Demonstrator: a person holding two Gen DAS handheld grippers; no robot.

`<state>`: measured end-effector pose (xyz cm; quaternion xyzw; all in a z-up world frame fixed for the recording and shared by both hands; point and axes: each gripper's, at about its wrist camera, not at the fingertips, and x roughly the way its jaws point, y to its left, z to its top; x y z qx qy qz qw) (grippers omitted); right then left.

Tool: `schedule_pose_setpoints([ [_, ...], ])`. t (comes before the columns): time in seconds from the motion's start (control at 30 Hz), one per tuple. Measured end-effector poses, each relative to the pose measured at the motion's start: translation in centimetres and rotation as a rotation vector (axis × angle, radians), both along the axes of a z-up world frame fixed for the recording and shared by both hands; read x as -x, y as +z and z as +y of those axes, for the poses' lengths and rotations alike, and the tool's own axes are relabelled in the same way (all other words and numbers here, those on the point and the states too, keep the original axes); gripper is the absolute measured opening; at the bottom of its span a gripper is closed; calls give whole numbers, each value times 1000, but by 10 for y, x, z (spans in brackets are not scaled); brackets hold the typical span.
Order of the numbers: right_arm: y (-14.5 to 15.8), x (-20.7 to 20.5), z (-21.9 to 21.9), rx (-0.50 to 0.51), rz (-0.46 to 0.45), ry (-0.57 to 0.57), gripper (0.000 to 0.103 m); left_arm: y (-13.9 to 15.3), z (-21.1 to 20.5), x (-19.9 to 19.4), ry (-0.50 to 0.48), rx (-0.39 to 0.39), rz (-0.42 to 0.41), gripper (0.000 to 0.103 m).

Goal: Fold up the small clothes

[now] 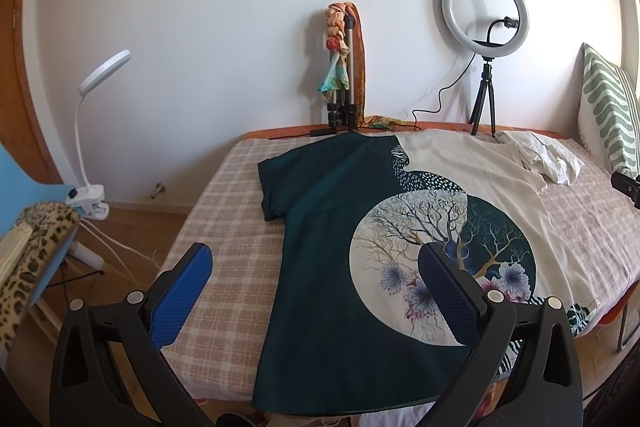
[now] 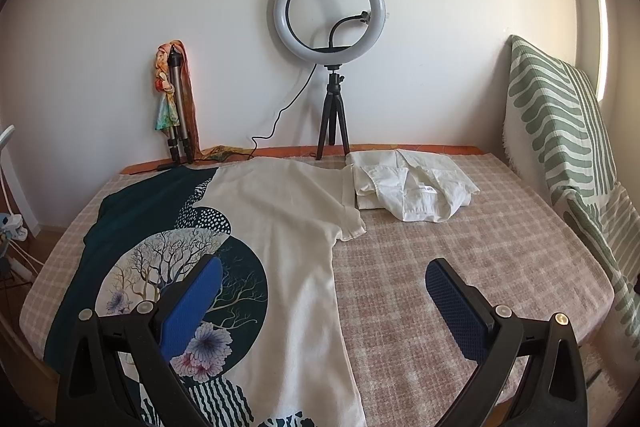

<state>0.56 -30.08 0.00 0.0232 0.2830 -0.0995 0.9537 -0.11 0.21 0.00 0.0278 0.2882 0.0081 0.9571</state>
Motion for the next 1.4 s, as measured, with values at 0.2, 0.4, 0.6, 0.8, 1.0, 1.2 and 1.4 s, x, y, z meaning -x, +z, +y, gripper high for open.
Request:
schedule_pose_setpoints([
  [0.2, 1, -2, 3, 3, -8, 3, 103, 0, 0, 0, 1, 0, 0, 102],
  [0.4, 2, -5, 5, -7, -12, 6, 103, 0, 3, -1, 4, 2, 0, 102],
  [0.6, 1, -7, 7, -21, -18, 7, 103, -1, 5, -2, 5, 4, 6, 102],
  [0.8, 0, -8, 10, -24, -23, 16, 103, -1, 6, -2, 7, 3, 8, 102],
  [1.0, -1, -12, 19, -15, -25, 34, 103, -3, 9, -3, 9, 4, 13, 102],
  [1.2, 3, -18, 26, -64, -47, 73, 103, -7, 19, -5, 19, 30, 30, 102],
  [1.4, 19, -38, 50, -76, -55, 164, 103, -20, 36, 0, 14, 71, 38, 102],
])
